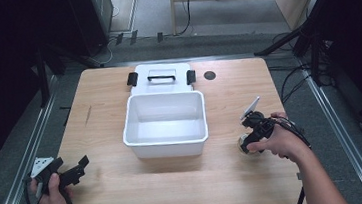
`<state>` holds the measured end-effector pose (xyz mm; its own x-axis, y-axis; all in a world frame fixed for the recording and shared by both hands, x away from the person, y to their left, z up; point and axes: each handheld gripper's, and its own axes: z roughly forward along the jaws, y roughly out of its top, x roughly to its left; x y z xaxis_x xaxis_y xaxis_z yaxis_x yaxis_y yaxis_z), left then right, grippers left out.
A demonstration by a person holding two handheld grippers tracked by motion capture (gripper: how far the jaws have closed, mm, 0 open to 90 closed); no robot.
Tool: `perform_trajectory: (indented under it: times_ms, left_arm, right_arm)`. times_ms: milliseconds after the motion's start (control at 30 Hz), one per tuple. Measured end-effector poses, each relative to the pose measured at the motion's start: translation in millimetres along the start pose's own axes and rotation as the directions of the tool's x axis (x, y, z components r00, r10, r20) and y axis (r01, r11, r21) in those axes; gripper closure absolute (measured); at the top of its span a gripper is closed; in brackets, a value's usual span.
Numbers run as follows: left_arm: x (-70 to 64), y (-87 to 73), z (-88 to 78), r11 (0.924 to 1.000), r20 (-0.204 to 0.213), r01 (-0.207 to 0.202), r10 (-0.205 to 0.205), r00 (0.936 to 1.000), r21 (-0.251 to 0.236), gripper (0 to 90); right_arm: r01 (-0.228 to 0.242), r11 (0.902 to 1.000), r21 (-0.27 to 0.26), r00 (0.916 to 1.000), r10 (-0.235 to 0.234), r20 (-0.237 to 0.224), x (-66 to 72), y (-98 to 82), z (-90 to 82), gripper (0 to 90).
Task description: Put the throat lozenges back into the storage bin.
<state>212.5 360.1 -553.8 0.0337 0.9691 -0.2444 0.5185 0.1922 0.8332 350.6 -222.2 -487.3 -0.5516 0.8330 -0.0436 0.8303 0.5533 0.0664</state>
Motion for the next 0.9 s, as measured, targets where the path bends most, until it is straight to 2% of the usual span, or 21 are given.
perform_trajectory:
  times_ms: [167, 267, 533, 600, 633, 733, 767, 900]
  left_arm:
    - [0.2, 0.0, 0.0, 1.0, 0.001, 0.002, -0.002, 1.0, 0.0, 0.0]
    - [0.3, 0.1, 0.0, 1.0, 0.001, 0.001, -0.001, 1.0, 0.002, 0.0]
    - [0.5, 0.2, 0.0, 1.0, 0.002, 0.001, -0.001, 1.0, 0.005, 0.0]
    - [0.4, 0.2, 0.0, 1.0, 0.003, 0.003, -0.003, 1.0, 0.006, 0.0]
    - [0.4, 0.2, 0.1, 1.0, 0.002, 0.003, -0.003, 1.0, 0.007, 0.0]
    - [0.3, 0.2, 0.0, 1.0, 0.001, 0.004, -0.004, 1.0, 0.005, 0.0]
    - [0.4, 0.2, 0.0, 1.0, 0.001, 0.001, -0.001, 1.0, 0.005, 0.0]
    - [0.8, 0.1, -0.5, 1.0, 0.001, 0.005, -0.005, 1.0, 0.002, 0.0]
  right_arm:
    - [-0.008, 1.0, 0.003, 0.9999, 0.008, -0.011, 4.7, 5.9, 2.7, 4.7]
    - [-0.02, 0.9997, 0.012, 0.9996, 0.02, -0.02, 6.2, 9.4, 8.2, 11.5]
    - [-0.059, 0.998, 0.021, 0.9982, 0.059, -0.004, 4.1, 11.5, 17.2, 14.0]
    - [-0.069, 0.9974, 0.022, 0.9976, 0.069, -0.003, 3.5, 11.1, 18.5, 17.3]
    - [-0.072, 0.9972, 0.017, 0.9972, 0.073, -0.016, 3.7, 10.4, 19.4, 20.0]
    - [-0.062, 0.998, 0.009, 0.9977, 0.062, -0.026, 2.9, 9.8, 19.4, 20.4]
    - [-0.062, 0.998, 0.007, 0.9968, 0.062, -0.049, 1.2, 9.5, 18.2, 20.5]
    - [-0.067, 0.9977, -0.008, 0.9962, 0.067, -0.056, -0.5, 10.2, 14.7, 20.6]
